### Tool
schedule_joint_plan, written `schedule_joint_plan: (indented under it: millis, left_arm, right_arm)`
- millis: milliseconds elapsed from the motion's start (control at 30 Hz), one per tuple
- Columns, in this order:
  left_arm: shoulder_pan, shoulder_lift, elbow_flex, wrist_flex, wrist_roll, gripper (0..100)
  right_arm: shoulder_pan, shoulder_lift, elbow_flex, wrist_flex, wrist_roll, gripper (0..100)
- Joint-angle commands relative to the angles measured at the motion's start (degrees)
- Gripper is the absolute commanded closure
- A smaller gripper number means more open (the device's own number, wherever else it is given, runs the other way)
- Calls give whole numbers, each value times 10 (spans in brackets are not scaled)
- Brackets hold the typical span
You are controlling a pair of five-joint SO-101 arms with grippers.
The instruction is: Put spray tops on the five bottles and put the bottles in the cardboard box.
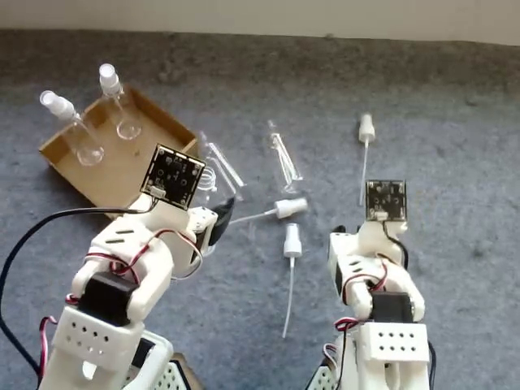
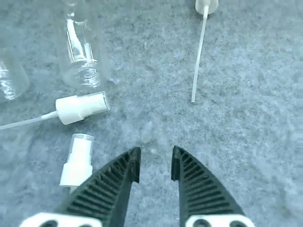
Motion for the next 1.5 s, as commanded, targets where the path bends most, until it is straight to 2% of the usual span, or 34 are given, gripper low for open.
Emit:
schedule_joint_plan:
  millis: [0, 133, 400, 533, 700, 867, 1100, 1167, 1300, 1467]
  left_arm:
    - [6, -12, 41, -88, 2, 927]
    - [7, -12, 90, -136, 3, 927]
    - [8, -21, 149, -201, 3, 927]
    - [8, -88, 189, -202, 3, 927]
    - [5, -234, 262, -201, 3, 927]
    - [3, -358, 331, -202, 3, 927]
    - [3, -345, 335, -207, 3, 927]
    - [0, -345, 339, -229, 3, 927]
    - [-48, -345, 353, -265, 3, 927]
    - [-78, -345, 394, -331, 3, 927]
  right_arm:
    - [-28, 82, -114, 41, 8, 894]
    - [-58, 227, -174, 65, 8, 894]
    - [-60, 435, -266, 68, 4, 892]
    - [-67, 466, -290, 69, 4, 890]
    - [-124, 481, -314, 69, 2, 889]
    - [-166, 483, -334, 69, -74, 889]
    - [-210, 492, -340, 69, -91, 889]
    - [-213, 519, -341, 69, -98, 889]
    - [-210, 596, -374, 73, -139, 889]
    - [-213, 665, -439, 134, -143, 889]
